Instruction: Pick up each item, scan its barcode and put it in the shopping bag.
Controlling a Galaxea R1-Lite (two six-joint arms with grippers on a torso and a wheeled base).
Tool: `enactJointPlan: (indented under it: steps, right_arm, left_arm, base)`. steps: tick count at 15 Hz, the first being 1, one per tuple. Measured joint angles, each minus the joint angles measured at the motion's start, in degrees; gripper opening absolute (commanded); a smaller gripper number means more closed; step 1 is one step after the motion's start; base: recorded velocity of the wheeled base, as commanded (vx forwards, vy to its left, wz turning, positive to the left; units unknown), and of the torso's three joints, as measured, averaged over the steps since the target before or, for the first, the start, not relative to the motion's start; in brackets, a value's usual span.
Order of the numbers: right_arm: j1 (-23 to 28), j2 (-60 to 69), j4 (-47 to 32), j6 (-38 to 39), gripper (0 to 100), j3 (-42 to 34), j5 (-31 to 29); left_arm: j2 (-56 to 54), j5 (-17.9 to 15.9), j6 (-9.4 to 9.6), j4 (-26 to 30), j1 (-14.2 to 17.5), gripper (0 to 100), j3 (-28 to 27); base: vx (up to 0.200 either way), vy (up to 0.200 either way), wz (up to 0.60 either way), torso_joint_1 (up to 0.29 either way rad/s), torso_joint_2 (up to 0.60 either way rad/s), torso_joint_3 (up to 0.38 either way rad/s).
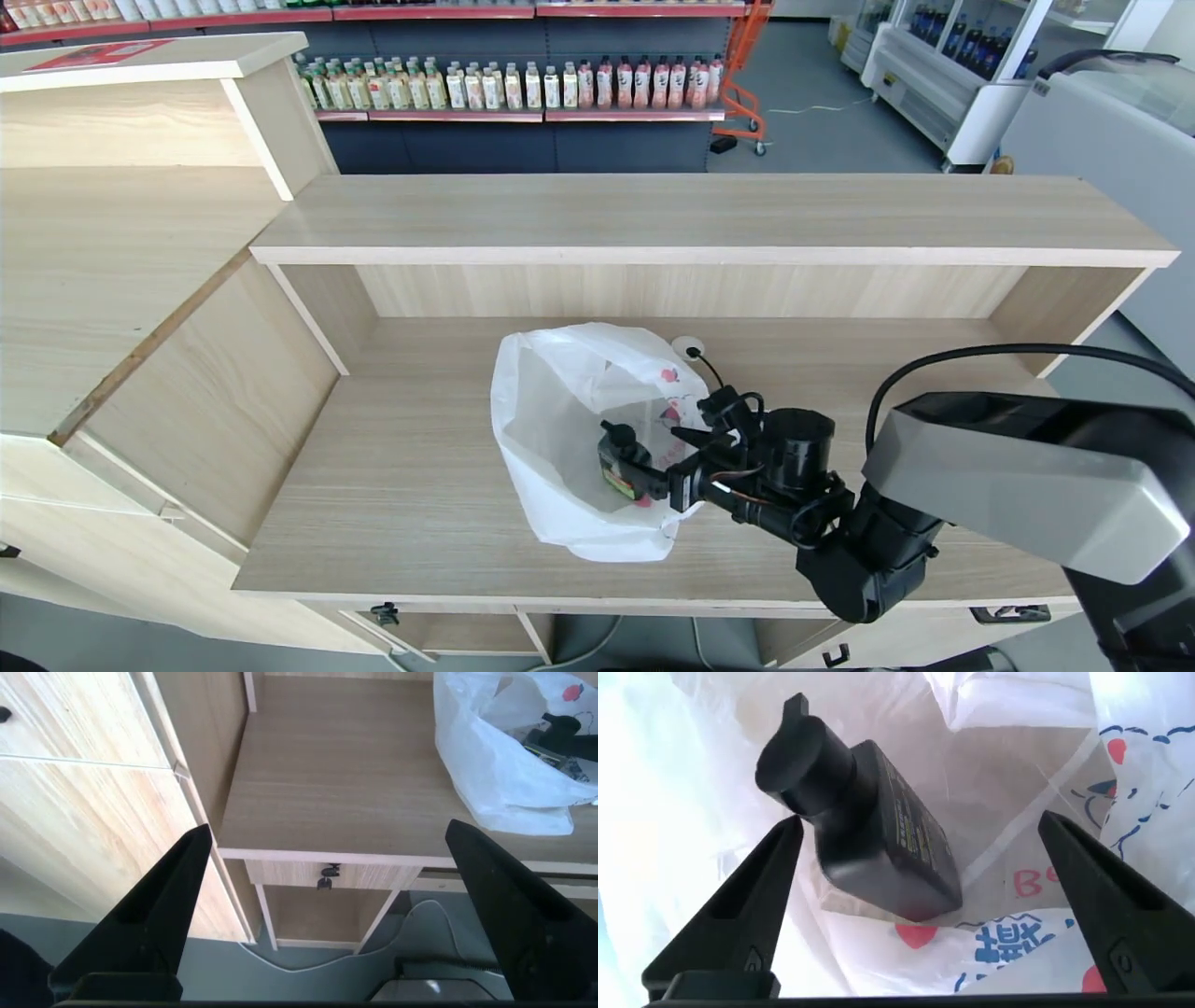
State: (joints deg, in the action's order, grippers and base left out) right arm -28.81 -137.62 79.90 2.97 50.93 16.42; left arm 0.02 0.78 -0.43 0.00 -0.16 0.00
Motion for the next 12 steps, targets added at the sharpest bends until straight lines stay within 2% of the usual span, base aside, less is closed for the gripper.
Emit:
enactJointPlan:
  steps: [6, 10, 12]
  right_arm:
    - [0.89, 13.07, -7.67, 10.11, 100, -3.15, -0.22]
    - [3.6, 29.96, -14.07, 10.52, 100, -14.45, -2.04]
    - [4.8, 41.56, -21.47, 9.42, 100, -21.75, -8.48]
  left_arm:
    - [0.0, 0.0, 0.0, 0.0, -0.02, 100, 0.0]
    - [0.0, 0.0, 0.0, 0.0, 0.0, 100, 0.0]
    - [0.0, 0.0, 0.0, 0.0, 0.0, 100, 0.0]
  base:
    - [0.0, 0.0, 0.0, 0.0, 0.0, 0.0]
    - [0.0, 0.0, 0.0, 0.0, 0.0, 0.0]
    - [0.0, 0.0, 0.0, 0.0, 0.0, 0.0]
